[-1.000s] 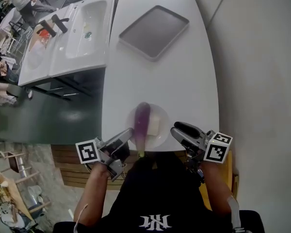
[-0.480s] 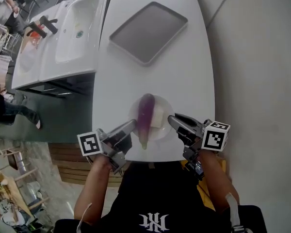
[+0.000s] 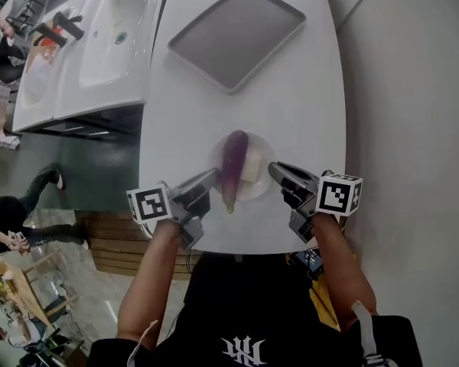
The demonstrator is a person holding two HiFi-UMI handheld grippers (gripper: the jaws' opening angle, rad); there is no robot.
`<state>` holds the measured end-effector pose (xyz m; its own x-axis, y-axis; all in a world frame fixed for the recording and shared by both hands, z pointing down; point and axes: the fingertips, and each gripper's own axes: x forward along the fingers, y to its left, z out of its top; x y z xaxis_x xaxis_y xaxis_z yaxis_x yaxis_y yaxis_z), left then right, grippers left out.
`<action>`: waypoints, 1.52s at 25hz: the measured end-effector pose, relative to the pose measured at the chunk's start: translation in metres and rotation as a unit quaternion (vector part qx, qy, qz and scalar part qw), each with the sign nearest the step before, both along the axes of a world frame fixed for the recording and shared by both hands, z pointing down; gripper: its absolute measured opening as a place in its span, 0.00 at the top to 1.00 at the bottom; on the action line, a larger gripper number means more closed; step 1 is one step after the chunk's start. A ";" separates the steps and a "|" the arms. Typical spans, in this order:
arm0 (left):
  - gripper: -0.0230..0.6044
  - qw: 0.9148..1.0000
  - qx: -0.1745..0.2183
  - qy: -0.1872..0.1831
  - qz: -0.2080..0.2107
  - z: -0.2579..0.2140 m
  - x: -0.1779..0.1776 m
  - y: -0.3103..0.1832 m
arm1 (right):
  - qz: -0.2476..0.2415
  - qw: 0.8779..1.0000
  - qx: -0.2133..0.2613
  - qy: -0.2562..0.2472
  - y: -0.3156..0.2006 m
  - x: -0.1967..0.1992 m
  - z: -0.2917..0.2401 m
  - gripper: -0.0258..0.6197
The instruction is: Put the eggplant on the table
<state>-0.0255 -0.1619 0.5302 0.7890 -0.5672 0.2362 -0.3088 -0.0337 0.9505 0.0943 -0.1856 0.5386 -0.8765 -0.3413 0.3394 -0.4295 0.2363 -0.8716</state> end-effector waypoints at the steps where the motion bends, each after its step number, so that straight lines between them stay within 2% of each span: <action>1: 0.94 1.000 -0.003 -0.009 0.001 0.007 0.000 -0.001 | -0.001 1.000 -0.006 0.007 -0.001 0.000 0.007 0.92; 4: 0.94 0.999 -0.010 -0.045 0.008 0.027 -0.002 -0.003 | -0.002 0.999 -0.020 0.026 -0.003 0.000 0.025 0.92; 8: 0.94 0.998 -0.021 -0.066 0.010 0.047 -0.001 -0.003 | 0.000 0.999 -0.035 0.039 -0.003 0.001 0.040 0.92; 11: 0.93 0.995 -0.019 -0.098 0.024 0.056 0.002 -0.004 | -0.001 0.998 -0.046 0.051 -0.001 0.003 0.048 0.92; 18: 0.91 0.983 -0.012 -0.171 0.069 0.068 0.006 -0.005 | 0.003 0.994 -0.067 0.081 0.004 0.007 0.062 0.92; 21: 0.90 0.974 -0.009 -0.206 0.091 0.071 0.006 -0.005 | 0.001 0.993 -0.076 0.089 0.006 0.008 0.066 0.92; 23: 0.88 0.963 -0.006 -0.246 0.115 0.076 0.006 -0.003 | -0.004 0.992 -0.077 0.099 0.007 0.009 0.069 0.92; 29: 0.86 0.916 0.019 -0.358 0.181 0.086 0.007 0.001 | -0.027 0.986 -0.066 0.152 0.012 0.011 0.081 0.92; 36: 0.84 0.875 0.033 -0.427 0.224 0.086 0.005 -0.002 | -0.062 0.973 -0.026 0.219 0.012 0.011 0.082 0.89; 38: 0.83 0.858 0.044 -0.455 0.236 0.086 0.003 -0.005 | -0.075 0.967 -0.003 0.244 0.011 0.009 0.083 0.88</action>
<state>-0.0227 -0.1667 0.6158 0.4480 -0.2826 0.8482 -0.8531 -0.4188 0.3111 0.1037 -0.1748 0.6213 -0.6512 -0.2190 0.7267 -0.7512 0.3226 -0.5759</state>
